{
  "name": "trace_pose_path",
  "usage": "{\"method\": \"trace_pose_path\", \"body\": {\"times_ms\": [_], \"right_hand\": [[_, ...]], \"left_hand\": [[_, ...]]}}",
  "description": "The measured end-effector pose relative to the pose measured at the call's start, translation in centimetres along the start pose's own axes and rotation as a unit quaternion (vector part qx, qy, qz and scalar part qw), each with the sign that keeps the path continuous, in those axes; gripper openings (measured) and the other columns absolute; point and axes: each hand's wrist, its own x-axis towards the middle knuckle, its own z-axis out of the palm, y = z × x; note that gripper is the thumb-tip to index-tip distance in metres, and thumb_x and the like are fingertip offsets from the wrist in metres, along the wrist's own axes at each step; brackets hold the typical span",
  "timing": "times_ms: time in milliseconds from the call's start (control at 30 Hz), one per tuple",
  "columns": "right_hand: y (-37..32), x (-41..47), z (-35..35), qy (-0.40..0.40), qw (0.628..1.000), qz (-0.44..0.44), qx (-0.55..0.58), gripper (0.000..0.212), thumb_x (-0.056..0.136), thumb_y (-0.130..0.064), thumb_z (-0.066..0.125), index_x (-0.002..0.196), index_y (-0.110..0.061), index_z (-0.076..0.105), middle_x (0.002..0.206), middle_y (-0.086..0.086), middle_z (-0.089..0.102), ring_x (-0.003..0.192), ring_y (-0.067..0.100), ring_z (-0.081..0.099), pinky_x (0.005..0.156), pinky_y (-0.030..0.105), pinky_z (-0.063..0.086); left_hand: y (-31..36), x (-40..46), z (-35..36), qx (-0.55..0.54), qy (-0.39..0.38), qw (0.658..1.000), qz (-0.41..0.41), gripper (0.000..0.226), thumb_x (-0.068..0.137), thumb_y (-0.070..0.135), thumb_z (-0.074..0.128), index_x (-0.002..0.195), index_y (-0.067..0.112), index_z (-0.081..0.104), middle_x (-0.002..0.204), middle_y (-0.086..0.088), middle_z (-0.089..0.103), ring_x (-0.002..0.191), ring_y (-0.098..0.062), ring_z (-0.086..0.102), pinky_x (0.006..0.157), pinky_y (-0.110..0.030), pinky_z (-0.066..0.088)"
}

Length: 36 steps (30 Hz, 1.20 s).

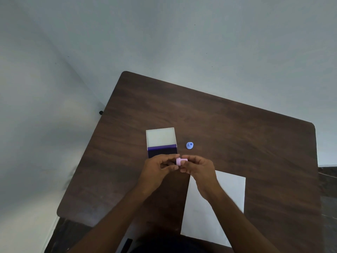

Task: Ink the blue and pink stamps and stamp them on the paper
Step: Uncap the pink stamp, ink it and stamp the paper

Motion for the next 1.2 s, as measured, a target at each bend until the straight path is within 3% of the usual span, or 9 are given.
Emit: {"method": "trace_pose_path", "body": {"times_ms": [167,267,433,633,833,1000,1100,1200], "right_hand": [[-0.1,-1.0,0.8,0.004,1.000,0.014,0.018,0.026,0.071,-0.023,0.081,0.094,-0.012,0.074,0.086,0.004,0.077,0.076,0.021,0.073,0.066,0.022,0.058],[-0.3,-1.4,0.9,-0.001,1.000,0.015,0.008,0.031,0.071,-0.024,0.080,0.098,-0.010,0.073,0.092,0.007,0.076,0.082,0.025,0.072,0.079,0.031,0.059],[-0.8,-1.9,1.2,-0.020,1.000,0.013,0.014,0.044,0.061,-0.034,0.079,0.097,-0.010,0.074,0.090,0.008,0.076,0.080,0.025,0.073,0.083,0.034,0.058],[-0.7,-1.8,1.3,-0.037,0.998,0.013,0.049,0.021,0.077,-0.015,0.074,0.097,-0.007,0.073,0.095,0.013,0.075,0.085,0.031,0.072,0.085,0.040,0.057],[-0.5,-1.6,0.9,-0.059,0.993,0.022,0.097,0.013,0.082,-0.005,0.069,0.092,-0.011,0.075,0.094,0.013,0.075,0.082,0.031,0.072,0.076,0.033,0.060],[-0.2,-1.4,1.4,-0.078,0.990,0.044,0.112,0.016,0.085,-0.004,0.066,0.098,-0.007,0.074,0.097,0.016,0.074,0.083,0.031,0.071,0.079,0.035,0.059],[-0.1,-1.4,2.0,-0.085,0.989,0.052,0.112,0.015,0.085,-0.005,0.066,0.097,-0.008,0.074,0.096,0.014,0.074,0.084,0.031,0.071,0.077,0.033,0.059],[0.0,-1.4,2.7,-0.095,0.987,0.061,0.115,0.016,0.085,-0.004,0.066,0.098,-0.006,0.074,0.097,0.015,0.074,0.083,0.031,0.071,0.077,0.033,0.060]], "left_hand": [[0.1,-1.0,-0.4,-0.023,0.021,1.000,-0.001,0.038,0.084,0.028,0.073,0.121,0.019,0.067,0.112,0.008,0.068,0.101,-0.007,0.065,0.095,-0.017,0.049],[0.2,-1.2,-0.4,-0.008,0.020,1.000,0.010,0.040,0.081,0.026,0.077,0.119,0.017,0.067,0.109,0.008,0.066,0.093,-0.003,0.063,0.085,-0.005,0.046],[0.3,-1.5,-0.8,-0.002,0.048,0.999,0.022,0.033,0.082,0.026,0.075,0.113,0.016,0.071,0.101,0.011,0.065,0.084,0.005,0.059,0.077,0.002,0.042],[-0.1,-1.8,-2.0,-0.076,0.035,0.996,0.032,0.035,0.080,0.013,0.077,0.114,0.015,0.072,0.108,0.000,0.074,0.097,-0.009,0.069,0.089,-0.016,0.052],[-2.2,-2.5,-3.5,-0.148,0.077,0.986,0.001,0.034,0.076,0.006,0.080,0.107,0.016,0.073,0.101,0.003,0.076,0.093,-0.009,0.072,0.082,-0.020,0.056],[-4.5,-2.7,-5.0,-0.194,0.121,0.972,-0.053,0.037,0.074,-0.001,0.080,0.106,0.015,0.070,0.097,-0.002,0.077,0.091,-0.017,0.073,0.080,-0.024,0.058],[-5.9,-2.7,-5.6,-0.156,0.166,0.971,-0.067,0.035,0.075,0.000,0.080,0.102,0.019,0.069,0.095,0.004,0.076,0.089,-0.011,0.072,0.076,-0.015,0.055],[-7.2,-2.6,-6.1,-0.063,0.190,0.977,-0.069,0.031,0.077,0.009,0.079,0.104,0.021,0.071,0.097,0.009,0.074,0.090,-0.007,0.068,0.080,-0.019,0.054]]}}
